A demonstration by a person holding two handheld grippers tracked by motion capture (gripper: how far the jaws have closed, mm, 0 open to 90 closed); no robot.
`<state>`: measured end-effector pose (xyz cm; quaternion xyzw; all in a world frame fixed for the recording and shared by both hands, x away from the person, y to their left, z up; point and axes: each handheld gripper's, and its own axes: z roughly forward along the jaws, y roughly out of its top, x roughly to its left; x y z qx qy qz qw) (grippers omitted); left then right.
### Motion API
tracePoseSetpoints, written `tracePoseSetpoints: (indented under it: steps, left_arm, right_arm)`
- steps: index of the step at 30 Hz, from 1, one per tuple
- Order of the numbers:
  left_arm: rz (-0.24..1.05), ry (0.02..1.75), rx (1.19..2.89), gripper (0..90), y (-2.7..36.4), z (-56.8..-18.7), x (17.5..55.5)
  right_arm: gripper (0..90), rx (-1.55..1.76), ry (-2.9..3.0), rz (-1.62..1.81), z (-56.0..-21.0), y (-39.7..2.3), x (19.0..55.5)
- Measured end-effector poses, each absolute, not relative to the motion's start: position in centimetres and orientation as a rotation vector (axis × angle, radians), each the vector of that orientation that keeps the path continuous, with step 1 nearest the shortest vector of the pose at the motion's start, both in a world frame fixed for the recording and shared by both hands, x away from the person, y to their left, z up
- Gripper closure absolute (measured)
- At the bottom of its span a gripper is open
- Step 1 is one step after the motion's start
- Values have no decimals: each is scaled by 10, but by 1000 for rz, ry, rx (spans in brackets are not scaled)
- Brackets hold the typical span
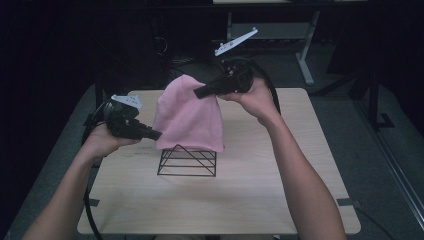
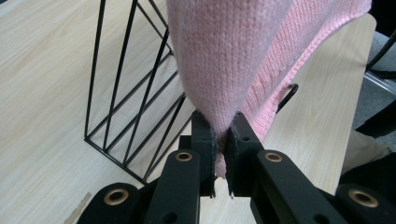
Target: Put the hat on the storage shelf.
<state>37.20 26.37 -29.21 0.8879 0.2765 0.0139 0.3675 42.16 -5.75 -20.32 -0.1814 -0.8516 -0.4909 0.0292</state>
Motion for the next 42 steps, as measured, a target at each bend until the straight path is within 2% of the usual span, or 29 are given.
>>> tracePoseSetpoints:
  steps: [12, 33, 42]
  left_arm:
    - [36, 752, 2271, 834, 278, -310, 359]
    - [48, 794, 2314, 827, 280, -337, 350]
    - [37, 822, 2356, 823, 282, -355, 351]
  right_arm:
    - [787, -483, -2625, -1498, -216, -41, 415]
    - [773, -477, -2624, -1409, -246, -30, 405]
    - [762, -480, -2596, -1380, -269, -27, 404]
